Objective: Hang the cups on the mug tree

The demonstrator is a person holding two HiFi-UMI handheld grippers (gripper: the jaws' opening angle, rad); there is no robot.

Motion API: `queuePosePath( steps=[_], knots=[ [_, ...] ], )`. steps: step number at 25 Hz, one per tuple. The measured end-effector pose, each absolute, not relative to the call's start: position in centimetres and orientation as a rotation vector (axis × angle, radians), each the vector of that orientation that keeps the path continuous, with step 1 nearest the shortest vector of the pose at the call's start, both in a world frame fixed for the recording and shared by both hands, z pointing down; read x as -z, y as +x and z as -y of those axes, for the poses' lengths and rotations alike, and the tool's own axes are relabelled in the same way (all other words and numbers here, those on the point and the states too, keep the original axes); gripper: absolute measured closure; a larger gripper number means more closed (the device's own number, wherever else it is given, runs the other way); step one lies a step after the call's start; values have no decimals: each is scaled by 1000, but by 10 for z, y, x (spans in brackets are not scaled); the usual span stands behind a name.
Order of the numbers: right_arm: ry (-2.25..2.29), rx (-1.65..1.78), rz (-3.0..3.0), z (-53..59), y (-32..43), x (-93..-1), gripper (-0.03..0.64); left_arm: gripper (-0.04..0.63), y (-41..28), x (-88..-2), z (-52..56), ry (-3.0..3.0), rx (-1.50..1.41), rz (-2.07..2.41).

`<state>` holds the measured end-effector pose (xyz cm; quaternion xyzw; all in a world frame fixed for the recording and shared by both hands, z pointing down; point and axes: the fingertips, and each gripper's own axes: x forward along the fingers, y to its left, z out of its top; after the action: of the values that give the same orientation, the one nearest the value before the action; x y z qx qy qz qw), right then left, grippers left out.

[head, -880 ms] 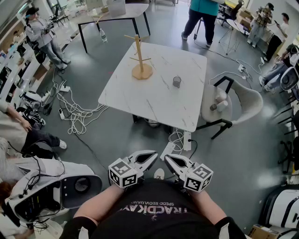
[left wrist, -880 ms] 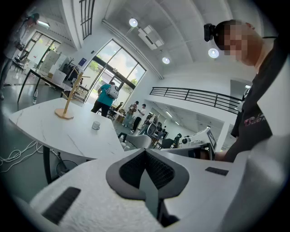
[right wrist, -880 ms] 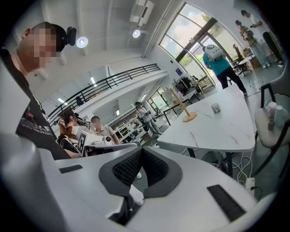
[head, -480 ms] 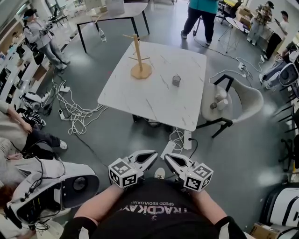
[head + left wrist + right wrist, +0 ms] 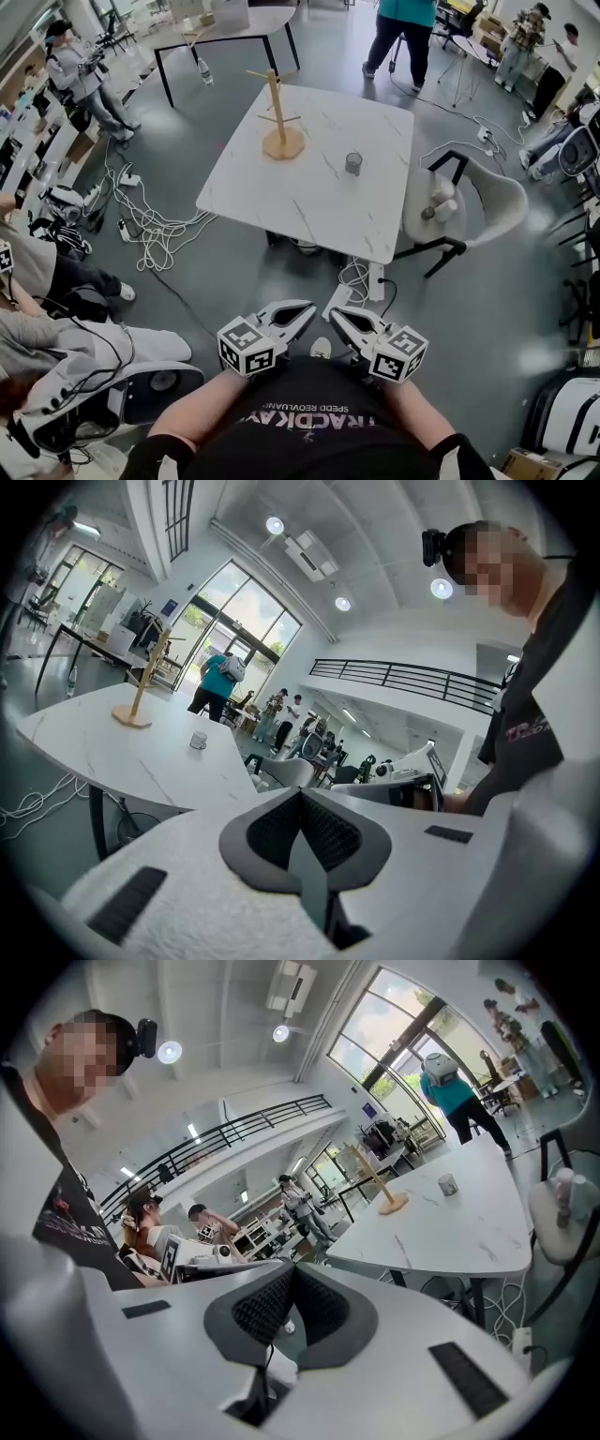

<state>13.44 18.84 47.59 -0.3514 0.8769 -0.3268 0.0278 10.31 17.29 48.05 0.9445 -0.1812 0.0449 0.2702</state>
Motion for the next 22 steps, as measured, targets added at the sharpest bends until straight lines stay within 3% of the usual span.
queuePosePath(
  steps=[22],
  knots=[
    [-1077, 1019, -2706, -188, 134, -480, 607, 598, 94, -486, -180, 2525, -124, 531]
  ],
)
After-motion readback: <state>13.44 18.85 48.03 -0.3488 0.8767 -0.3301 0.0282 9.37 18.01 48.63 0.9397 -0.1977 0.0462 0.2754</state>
